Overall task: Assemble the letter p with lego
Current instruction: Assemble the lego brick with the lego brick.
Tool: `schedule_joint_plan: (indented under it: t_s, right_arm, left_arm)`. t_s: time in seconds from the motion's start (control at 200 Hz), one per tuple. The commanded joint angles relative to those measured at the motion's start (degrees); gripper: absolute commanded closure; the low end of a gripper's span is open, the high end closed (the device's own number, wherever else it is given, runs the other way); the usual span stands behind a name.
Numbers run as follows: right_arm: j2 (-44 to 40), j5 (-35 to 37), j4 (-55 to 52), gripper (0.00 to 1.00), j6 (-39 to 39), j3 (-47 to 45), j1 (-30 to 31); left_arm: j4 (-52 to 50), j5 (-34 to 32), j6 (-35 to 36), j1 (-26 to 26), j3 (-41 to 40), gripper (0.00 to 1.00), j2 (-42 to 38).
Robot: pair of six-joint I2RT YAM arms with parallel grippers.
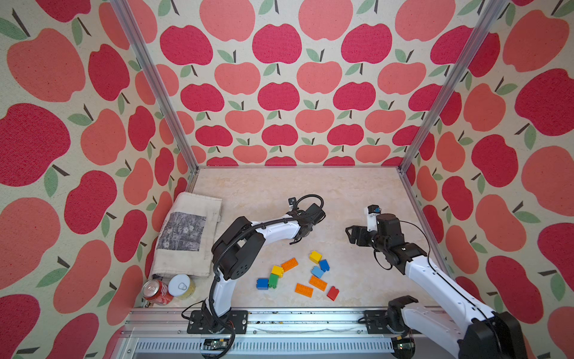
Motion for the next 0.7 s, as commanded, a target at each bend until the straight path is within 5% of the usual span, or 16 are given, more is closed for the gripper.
schedule_joint_plan:
  t_s: [0.0, 0.395, 0.695]
  right_arm:
    - [-1.4, -1.0, -2.3, 0.17, -0.2, 1.0, -0.3]
    - [-4.1, -9.3, -4.6, 0.17, 0.8, -3.6, 1.6]
    - [-2.1, -9.2, -5.6, 0.21, 3.2, -5.7, 9.6]
  left_arm:
    - [-12.9, 8.9, 6.2, 2.8, -3.5, 1.0, 6.3]
    - [-10.1, 13.0, 17.5, 4.8, -0.2, 0.97, 5.2]
    - [-9.1, 14.1, 17.3, 4.8, 1.4, 0.73, 1.2]
